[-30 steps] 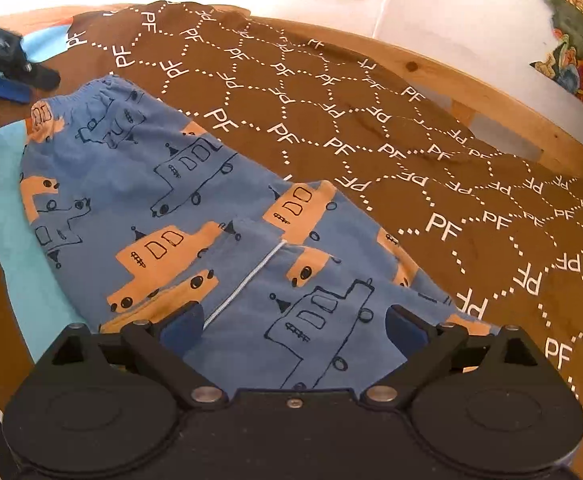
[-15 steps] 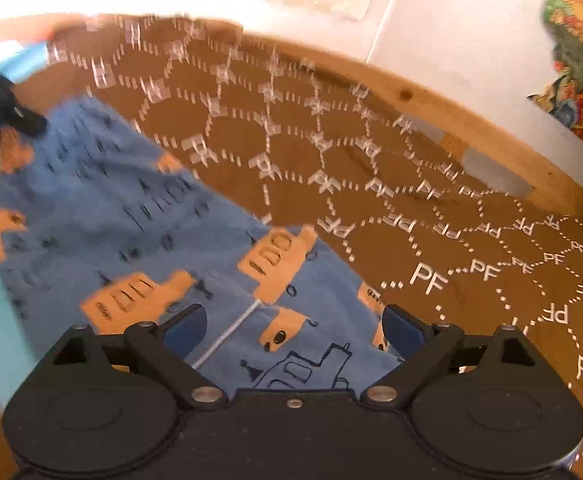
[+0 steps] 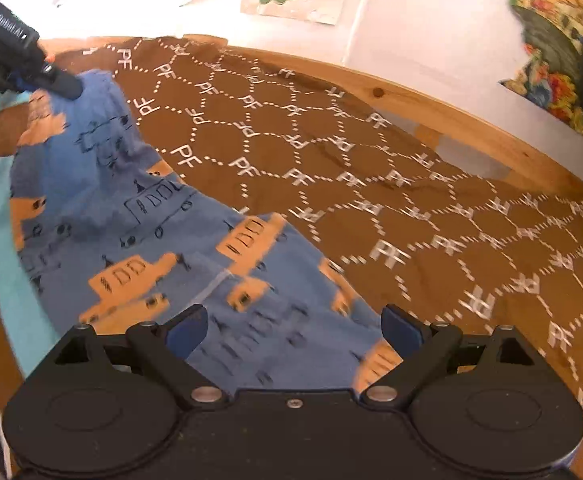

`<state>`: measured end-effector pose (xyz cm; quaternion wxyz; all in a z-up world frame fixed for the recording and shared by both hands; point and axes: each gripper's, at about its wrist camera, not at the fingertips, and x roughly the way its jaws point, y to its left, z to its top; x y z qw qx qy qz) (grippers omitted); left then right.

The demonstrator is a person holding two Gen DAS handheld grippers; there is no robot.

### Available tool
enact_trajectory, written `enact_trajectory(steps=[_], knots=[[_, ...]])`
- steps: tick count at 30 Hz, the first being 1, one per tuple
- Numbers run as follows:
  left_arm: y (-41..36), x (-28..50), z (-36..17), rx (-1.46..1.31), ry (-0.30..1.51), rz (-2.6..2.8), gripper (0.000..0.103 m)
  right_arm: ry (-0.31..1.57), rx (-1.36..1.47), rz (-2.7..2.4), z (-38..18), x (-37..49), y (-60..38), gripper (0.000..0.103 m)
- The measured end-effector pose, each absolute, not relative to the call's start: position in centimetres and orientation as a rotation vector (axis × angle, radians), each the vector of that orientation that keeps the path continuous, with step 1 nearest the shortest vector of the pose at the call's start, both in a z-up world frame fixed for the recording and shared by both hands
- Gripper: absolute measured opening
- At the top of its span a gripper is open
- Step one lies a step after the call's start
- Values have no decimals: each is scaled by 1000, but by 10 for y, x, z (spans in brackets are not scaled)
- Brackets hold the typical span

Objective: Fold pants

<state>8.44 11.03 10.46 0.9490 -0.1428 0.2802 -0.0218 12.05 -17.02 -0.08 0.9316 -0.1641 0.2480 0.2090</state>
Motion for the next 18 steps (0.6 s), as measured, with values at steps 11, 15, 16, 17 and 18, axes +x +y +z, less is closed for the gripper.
enact_trajectory(steps=[11,15,16,17,18], knots=[[-53,107,117,-56,626,-407,14,498,-326,296,21,95,-279,94],[-107,115,93,-18,701,-474,14,519,-272,211,15,104,-315,94],[-118,116,86,0,708,-486,14,527,-262,191,14,108,-323,94],[-127,115,79,25,712,-500,14,531,-252,178,13,111,-331,94],[-135,114,70,52,720,-519,15,535,-239,163,11,114,-339,94]])
